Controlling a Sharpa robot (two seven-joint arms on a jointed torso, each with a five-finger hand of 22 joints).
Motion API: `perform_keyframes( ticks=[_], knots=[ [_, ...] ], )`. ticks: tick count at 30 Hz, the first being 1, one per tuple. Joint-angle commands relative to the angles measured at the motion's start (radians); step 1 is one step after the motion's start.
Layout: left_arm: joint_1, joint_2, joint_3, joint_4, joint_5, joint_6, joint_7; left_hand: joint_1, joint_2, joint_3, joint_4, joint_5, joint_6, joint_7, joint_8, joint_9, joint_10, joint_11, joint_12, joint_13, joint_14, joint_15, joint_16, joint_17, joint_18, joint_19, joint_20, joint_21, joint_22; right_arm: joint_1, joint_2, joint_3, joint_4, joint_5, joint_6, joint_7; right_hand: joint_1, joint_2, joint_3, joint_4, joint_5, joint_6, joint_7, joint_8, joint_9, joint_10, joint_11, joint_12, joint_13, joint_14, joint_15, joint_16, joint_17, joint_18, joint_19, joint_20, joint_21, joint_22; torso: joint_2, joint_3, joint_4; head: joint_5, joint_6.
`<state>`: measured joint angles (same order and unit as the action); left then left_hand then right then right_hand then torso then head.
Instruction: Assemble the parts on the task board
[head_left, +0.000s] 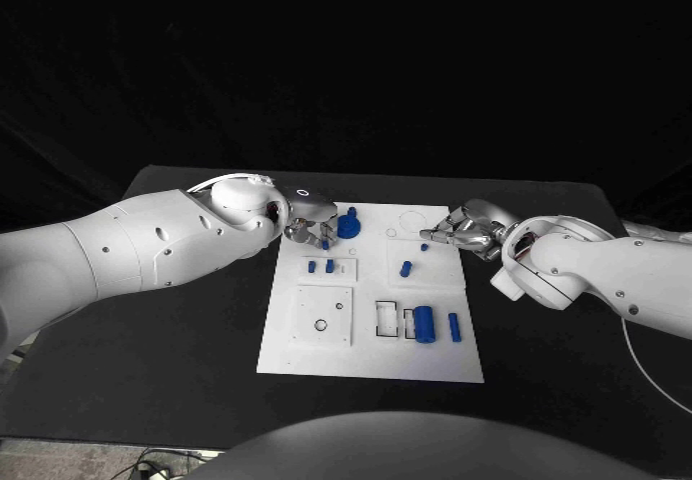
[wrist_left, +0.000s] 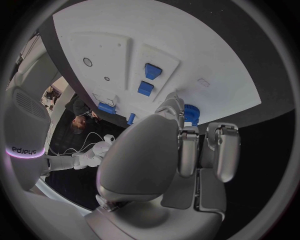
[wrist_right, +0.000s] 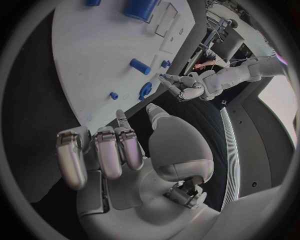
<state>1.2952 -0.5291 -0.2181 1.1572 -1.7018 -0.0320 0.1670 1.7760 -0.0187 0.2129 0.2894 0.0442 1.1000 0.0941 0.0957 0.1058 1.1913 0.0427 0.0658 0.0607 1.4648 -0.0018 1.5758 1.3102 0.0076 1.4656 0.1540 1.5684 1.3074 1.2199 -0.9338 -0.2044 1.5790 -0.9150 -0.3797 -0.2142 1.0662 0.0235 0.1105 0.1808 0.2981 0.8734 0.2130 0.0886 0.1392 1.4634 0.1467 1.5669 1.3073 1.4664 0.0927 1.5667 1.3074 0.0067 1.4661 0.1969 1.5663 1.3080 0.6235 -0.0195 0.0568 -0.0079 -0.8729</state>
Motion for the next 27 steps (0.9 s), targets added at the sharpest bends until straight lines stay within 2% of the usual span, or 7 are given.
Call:
perform_keyframes(
  ticks=[1, 17, 21, 23, 27],
  knots=[
    [0.000, 0.004, 0.000, 0.000, 0.000, 0.024, 0.013, -0.005, -0.002, 0.005, -0.001, 0.005, -0.008, -0.002, -0.004, 0.000, -0.010, 0.000, -0.005, 0.001, 0.106, 0.003, -0.005, 0.261, -0.008, 0.105, -0.008, 0.002, 0.263, -0.001, 0.000, 0.000, 0.002, -0.004, 0.013, -0.001, 0.000, 0.008, -0.005, -0.001, 0.004, 0.006, 0.001, 0.003, 0.002, 0.107, 0.000, 0.004, 0.264, 0.104, 0.000, 0.004, 0.263, -0.007, 0.105, 0.006, 0.004, 0.263, 0.000, 0.0001, 0.0002, -0.001, 0.000],
    [-0.001, 0.010, 0.000, 0.000, 0.000, 0.036, 0.001, -0.006, -0.005, 0.009, -0.001, 0.005, -0.012, -0.003, -0.007, -0.001, -0.016, -0.001, -0.005, 0.001, 0.106, 0.002, -0.005, 0.261, -0.008, 0.105, -0.009, 0.002, 0.263, -0.001, 0.000, 0.000, 0.003, -0.004, 0.014, -0.002, 0.000, 0.008, -0.005, -0.001, 0.004, 0.006, 0.001, 0.003, 0.002, 0.107, 0.000, 0.004, 0.264, 0.104, 0.000, 0.004, 0.263, -0.007, 0.105, 0.006, 0.004, 0.263, -0.001, 0.0003, 0.0004, -0.003, 0.000],
    [-0.001, 0.010, 0.000, 0.000, 0.000, 0.041, -0.002, -0.006, -0.018, 0.012, -0.003, 0.005, -0.018, -0.004, -0.012, -0.003, -0.025, 0.001, -0.006, 0.001, 0.106, 0.003, -0.005, 0.261, -0.008, 0.105, -0.009, 0.002, 0.263, -0.001, 0.000, 0.000, 0.003, -0.004, 0.014, -0.002, 0.000, 0.008, -0.005, -0.001, 0.004, 0.006, 0.001, 0.003, 0.002, 0.107, 0.000, 0.004, 0.264, 0.104, 0.000, 0.004, 0.263, -0.007, 0.105, 0.006, 0.004, 0.263, 0.000, 0.0006, 0.0007, -0.003, 0.000],
    [-0.001, 0.010, 0.000, 0.000, 0.000, 0.047, -0.006, -0.006, -0.035, 0.010, -0.005, 0.005, -0.026, -0.007, -0.017, -0.006, -0.040, 0.002, -0.007, 0.000, 0.106, 0.004, -0.005, 0.261, -0.008, 0.105, -0.009, 0.002, 0.263, -0.001, 0.000, 0.000, 0.003, -0.004, 0.014, -0.002, 0.000, 0.008, -0.005, -0.001, 0.004, 0.006, 0.001, 0.003, 0.002, 0.107, 0.000, 0.004, 0.264, 0.104, 0.000, 0.004, 0.263, -0.007, 0.105, 0.006, 0.004, 0.263, 0.000, 0.0007, 0.0014, -0.003, 0.000],
    [-0.001, 0.010, 0.000, 0.000, 0.000, 0.050, -0.008, -0.008, -0.052, 0.009, -0.004, 0.005, -0.034, -0.014, -0.021, -0.008, -0.052, -0.002, -0.006, 0.001, 0.106, 0.003, -0.005, 0.261, -0.008, 0.105, -0.008, 0.002, 0.263, -0.001, 0.001, 0.000, 0.003, -0.004, 0.014, -0.002, 0.000, 0.008, -0.005, -0.001, 0.004, 0.006, 0.001, 0.003, 0.002, 0.107, 0.000, 0.004, 0.264, 0.104, 0.000, 0.004, 0.263, -0.007, 0.105, 0.006, 0.004, 0.263, 0.000, 0.0004, 0.0018, -0.002, 0.000]
  ],
)
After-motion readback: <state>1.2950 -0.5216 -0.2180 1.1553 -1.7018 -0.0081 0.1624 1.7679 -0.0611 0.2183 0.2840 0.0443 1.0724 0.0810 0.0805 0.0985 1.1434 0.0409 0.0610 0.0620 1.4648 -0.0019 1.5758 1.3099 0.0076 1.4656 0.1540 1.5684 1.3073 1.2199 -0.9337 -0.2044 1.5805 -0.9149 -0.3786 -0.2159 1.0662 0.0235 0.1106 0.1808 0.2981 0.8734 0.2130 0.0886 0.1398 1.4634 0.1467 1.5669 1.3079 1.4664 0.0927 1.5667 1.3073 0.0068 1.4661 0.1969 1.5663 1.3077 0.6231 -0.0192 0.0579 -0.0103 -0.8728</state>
